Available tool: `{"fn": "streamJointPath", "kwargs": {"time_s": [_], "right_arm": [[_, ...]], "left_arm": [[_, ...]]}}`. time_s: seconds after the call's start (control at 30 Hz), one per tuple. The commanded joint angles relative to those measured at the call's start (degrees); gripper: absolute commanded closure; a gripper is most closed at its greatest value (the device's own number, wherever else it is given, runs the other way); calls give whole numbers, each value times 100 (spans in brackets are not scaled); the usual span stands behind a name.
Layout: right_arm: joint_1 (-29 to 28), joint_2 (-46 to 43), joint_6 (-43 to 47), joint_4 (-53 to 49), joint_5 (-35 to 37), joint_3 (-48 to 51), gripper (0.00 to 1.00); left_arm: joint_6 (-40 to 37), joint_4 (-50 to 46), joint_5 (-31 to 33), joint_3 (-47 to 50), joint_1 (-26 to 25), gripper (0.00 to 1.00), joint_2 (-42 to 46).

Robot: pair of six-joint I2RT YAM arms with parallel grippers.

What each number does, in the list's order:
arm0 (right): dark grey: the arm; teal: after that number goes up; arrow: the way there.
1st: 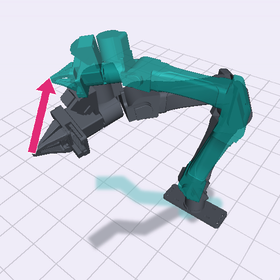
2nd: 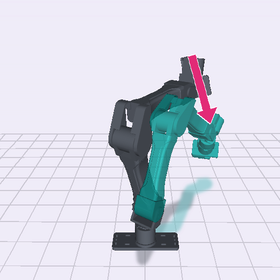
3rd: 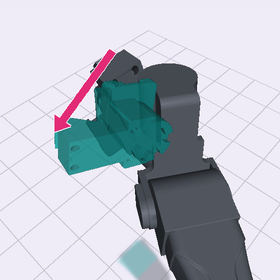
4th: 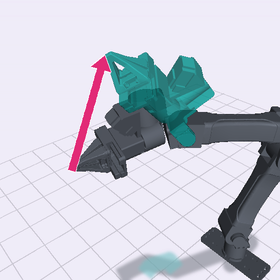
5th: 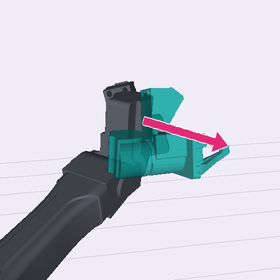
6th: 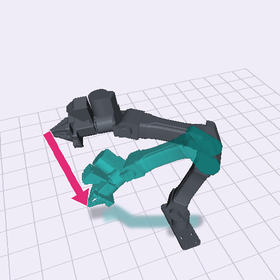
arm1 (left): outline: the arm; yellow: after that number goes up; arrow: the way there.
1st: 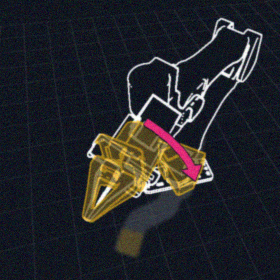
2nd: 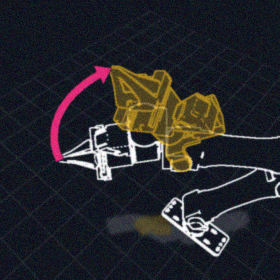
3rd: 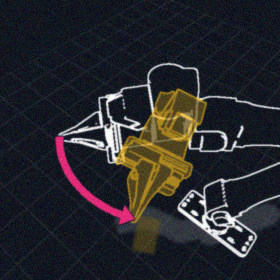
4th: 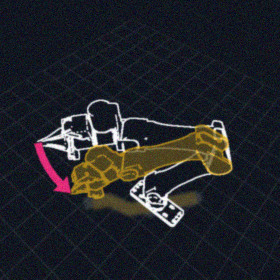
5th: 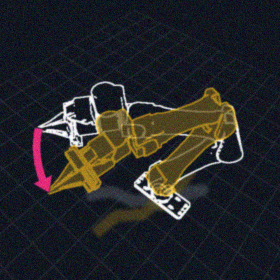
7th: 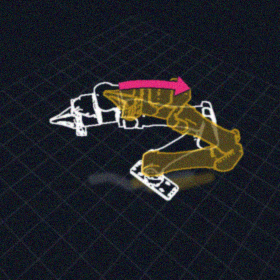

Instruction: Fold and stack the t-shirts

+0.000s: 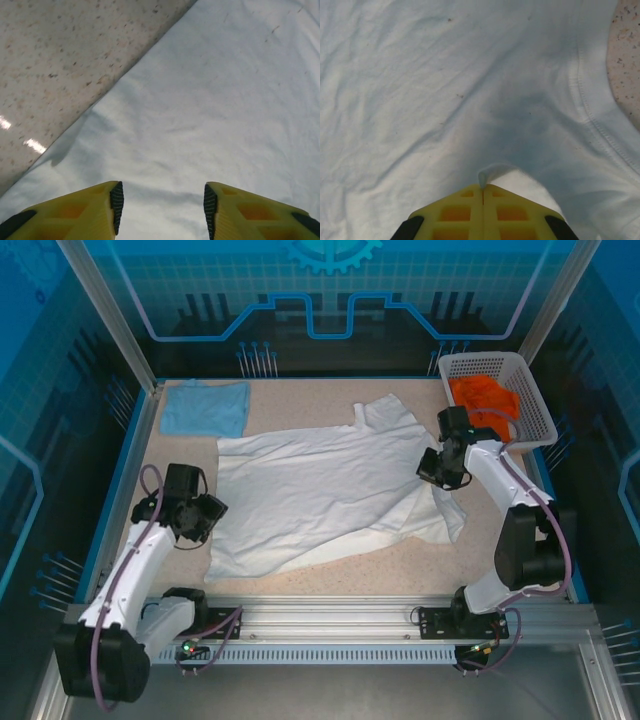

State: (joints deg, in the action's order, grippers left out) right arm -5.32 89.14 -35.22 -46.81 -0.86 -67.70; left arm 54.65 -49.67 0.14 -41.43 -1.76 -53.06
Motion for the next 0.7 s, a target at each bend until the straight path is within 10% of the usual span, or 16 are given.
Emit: {"fn": "streamJointPath", "kwargs": {"time_s": [0.0,0.67], "right_arm": [[-46,-114,90,215,-127,134,100],[-45,-124,156,686,-305,432,100]], "left_arm": [[175,-838,-129,63,-221,52,107],[2684,-1920,-152,722,-1770,56,376]]}}
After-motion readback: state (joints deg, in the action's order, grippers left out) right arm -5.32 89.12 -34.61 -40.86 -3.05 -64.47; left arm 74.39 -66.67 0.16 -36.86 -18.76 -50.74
